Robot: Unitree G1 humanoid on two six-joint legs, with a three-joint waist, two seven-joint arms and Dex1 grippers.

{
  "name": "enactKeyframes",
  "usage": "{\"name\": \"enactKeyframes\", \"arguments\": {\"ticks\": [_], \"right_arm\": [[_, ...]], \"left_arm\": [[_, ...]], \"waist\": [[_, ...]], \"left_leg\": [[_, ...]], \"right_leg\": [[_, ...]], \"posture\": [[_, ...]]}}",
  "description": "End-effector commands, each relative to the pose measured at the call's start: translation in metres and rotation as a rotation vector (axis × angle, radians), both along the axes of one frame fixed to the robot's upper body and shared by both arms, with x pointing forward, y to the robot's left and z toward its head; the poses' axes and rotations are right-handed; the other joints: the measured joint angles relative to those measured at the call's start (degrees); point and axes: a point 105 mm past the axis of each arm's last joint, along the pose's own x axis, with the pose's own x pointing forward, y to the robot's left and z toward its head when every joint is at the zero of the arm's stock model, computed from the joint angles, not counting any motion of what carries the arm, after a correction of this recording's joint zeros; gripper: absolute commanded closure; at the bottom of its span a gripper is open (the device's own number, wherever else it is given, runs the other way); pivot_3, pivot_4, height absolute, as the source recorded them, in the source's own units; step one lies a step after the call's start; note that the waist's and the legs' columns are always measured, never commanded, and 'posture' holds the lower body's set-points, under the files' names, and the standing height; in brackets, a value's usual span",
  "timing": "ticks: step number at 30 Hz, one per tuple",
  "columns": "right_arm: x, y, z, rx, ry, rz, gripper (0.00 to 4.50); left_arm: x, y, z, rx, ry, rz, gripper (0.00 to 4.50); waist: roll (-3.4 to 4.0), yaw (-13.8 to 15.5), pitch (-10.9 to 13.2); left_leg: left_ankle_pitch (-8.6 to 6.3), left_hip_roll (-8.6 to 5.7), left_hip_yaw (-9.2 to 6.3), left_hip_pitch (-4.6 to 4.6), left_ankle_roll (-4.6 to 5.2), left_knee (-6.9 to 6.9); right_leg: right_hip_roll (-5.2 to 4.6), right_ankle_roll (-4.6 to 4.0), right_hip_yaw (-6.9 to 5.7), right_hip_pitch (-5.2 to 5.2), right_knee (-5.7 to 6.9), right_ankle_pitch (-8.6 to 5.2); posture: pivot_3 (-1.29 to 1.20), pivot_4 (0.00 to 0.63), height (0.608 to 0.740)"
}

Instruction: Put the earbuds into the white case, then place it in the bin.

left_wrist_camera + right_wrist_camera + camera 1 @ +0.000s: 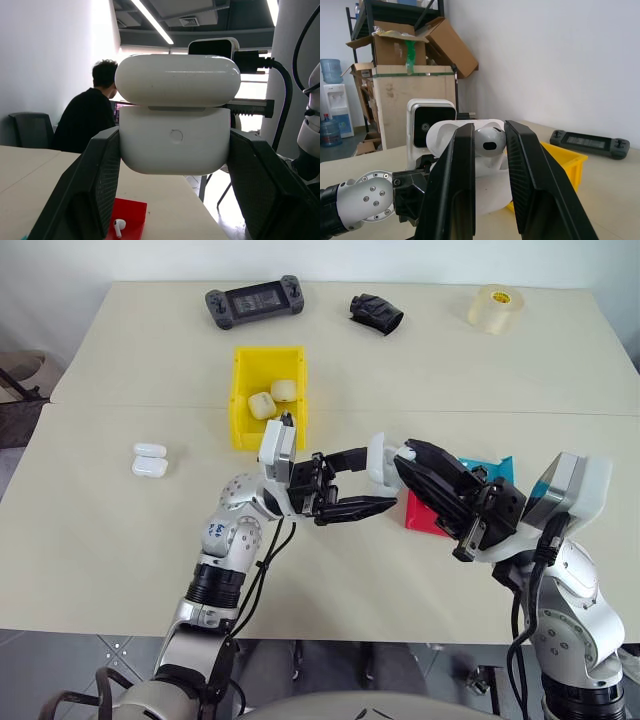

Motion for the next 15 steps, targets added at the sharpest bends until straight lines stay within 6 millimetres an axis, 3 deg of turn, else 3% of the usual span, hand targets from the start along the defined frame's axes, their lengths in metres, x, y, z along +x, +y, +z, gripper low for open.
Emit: {"name": "enactKeyframes", "arguments": {"ticks": [1,10,15], "right_arm": [[0.002,0.006,-0.011,-0.030,0.041,0.024,4.00],[0.000,0.009,-0.014,-0.067,0.064,0.069,4.00],[0.001,0.000,-0.023,-0.140,0.158,0.083,4.00]], "left_arm": [[-0.013,-0.001,0.020,-0.057,-0.102,-0.041,1.71],[-0.016,0.002,0.010,-0.027,-0.108,-0.061,1.71],[-0.018,0.003,0.010,-0.034,-0.136,-0.055,1.71]], "waist": [[0.00,0.01,0.00],[0.00,0.01,0.00],[0.00,0.04,0.00]], "left_leg": [[0.00,0.00,0.00,0.00,0.00,0.00],[0.00,0.01,0.00,0.00,0.00,0.00],[0.00,0.01,-0.01,-0.02,0.00,0.01]], "right_leg": [[0.00,0.00,0.00,0.00,0.00,0.00],[0.00,0.00,-0.01,0.00,0.00,0.00],[-0.02,0.00,-0.02,0.01,-0.01,0.00]], "posture": [[0.00,0.150,0.740],[0.00,0.150,0.740],[0.00,0.150,0.740]]}}
